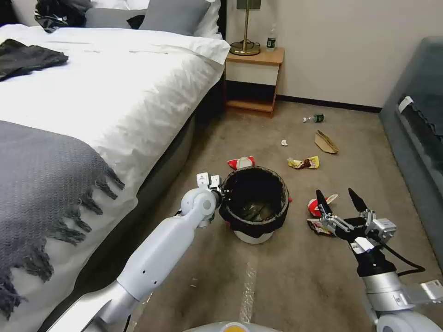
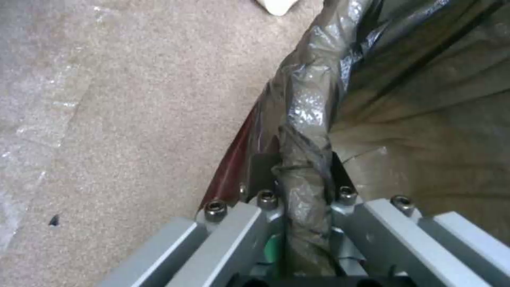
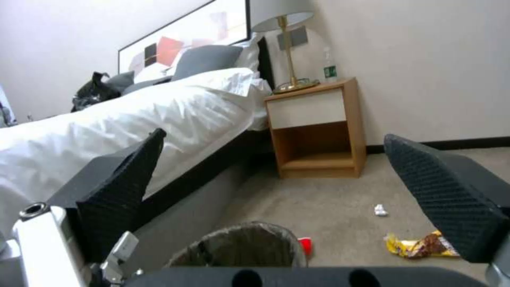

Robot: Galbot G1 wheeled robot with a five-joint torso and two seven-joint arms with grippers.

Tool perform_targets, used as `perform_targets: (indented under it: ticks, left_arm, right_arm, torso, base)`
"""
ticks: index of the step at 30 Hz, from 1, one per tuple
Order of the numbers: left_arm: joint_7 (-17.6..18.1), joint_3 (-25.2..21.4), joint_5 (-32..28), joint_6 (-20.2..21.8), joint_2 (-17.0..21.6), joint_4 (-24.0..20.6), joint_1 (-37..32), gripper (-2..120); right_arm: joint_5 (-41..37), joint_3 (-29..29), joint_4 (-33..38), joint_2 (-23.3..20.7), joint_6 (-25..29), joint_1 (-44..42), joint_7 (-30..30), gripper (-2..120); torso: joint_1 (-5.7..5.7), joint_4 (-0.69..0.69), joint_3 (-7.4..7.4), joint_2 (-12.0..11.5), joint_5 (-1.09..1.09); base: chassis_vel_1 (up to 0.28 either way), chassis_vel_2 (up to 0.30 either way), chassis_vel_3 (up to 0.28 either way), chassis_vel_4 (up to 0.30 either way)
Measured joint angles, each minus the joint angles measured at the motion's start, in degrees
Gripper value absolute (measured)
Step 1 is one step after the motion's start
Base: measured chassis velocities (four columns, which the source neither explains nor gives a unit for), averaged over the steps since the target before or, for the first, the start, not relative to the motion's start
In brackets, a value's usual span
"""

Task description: Pick up the trash can from the floor.

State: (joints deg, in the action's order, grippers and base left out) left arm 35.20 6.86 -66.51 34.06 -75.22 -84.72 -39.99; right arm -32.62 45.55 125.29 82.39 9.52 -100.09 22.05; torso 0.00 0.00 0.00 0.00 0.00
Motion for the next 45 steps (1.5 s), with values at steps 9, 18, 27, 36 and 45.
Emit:
perform_targets:
  ticks: [9,18,27,36,45]
  left_arm:
    - [0.83,-1.11,-2.33,0.55,1.98,-6.6,-0.53,1]
    - [4.9,-6.11,-8.05,3.48,6.51,-20.49,-3.77,1]
    - [5.87,-12.12,-12.15,4.68,16.55,-33.35,-9.47,1]
    - [2.91,-13.83,-12.21,4.0,20.09,-37.43,-12.88,1]
    - [2.36,-13.68,-12.11,3.72,19.11,-37.6,-12.88,1]
  right_arm:
    - [-0.31,0.16,-0.02,-0.45,-0.04,0.29,0.0,100]
    - [0.2,0.14,0.0,-0.07,-0.03,0.62,-0.06,100]
    - [0.45,0.18,0.44,0.14,-0.02,0.31,-0.2,100]
    - [1.24,0.02,0.55,0.99,0.0,0.24,-0.21,100]
    - [1.37,0.27,0.55,0.84,0.03,0.16,-0.2,100]
  torso:
    - [0.0,0.0,0.0,0.0,-0.01]
    - [0.0,0.0,0.0,0.0,-0.01]
    - [-0.01,0.02,-0.01,0.0,-0.02]
    - [-0.01,0.0,-0.01,0.0,-0.01]
    - [-0.01,0.0,-0.01,0.0,0.0]
  base:
    - [0.0,0.0,0.0,0.0]
    - [0.0,0.0,0.0,0.0]
    - [0.0,0.0,0.0,0.0]
    - [0.0,0.0,0.0,0.0]
    - [0.0,0.0,0.0,0.0]
